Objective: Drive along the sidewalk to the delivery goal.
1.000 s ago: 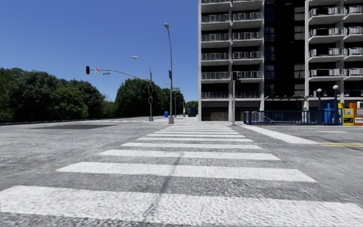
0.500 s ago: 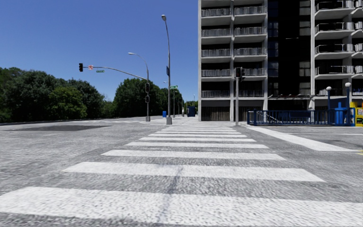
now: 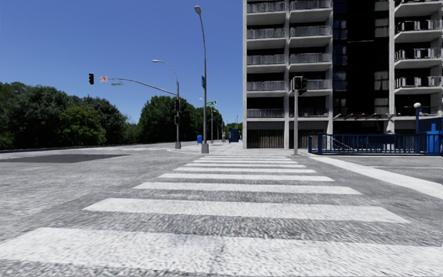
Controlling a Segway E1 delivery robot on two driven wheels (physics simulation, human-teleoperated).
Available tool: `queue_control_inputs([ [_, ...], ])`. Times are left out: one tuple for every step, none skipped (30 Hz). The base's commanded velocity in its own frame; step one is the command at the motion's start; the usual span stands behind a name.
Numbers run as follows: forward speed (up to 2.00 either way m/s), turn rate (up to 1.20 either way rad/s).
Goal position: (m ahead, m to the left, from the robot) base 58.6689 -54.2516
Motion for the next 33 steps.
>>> queue_control_inputs([
  [2.00,0.00],
  [2.00,0.00],
  [2.00,0.00],
  [2.00,0.00],
  [2.00,0.00],
  [2.00,0.00],
  [2.00,0.00],
  [2.00,0.00],
  [2.00,0.00],
  [2.00,0.00],
  [2.00,0.00],
  [2.00,0.00],
  [2.00,0.00],
  [2.00,0.00],
  [2.00,0.00],
  [2.00,0.00],
  [2.00,0.00],
  [2.00,0.00],
  [2.00,0.00],
  [2.00,0.00],
  [2.00,0.00],
  [2.00,0.00],
  [2.00,0.00],
  [2.00,0.00],
  [2.00,0.00],
  [2.00,0.00],
  [2.00,0.00],
  [2.00,0.00],
  [2.00,0.00],
  [2.00,0.00],
  [2.00,0.00],
  [2.00,0.00],
  [2.00,0.00],
])
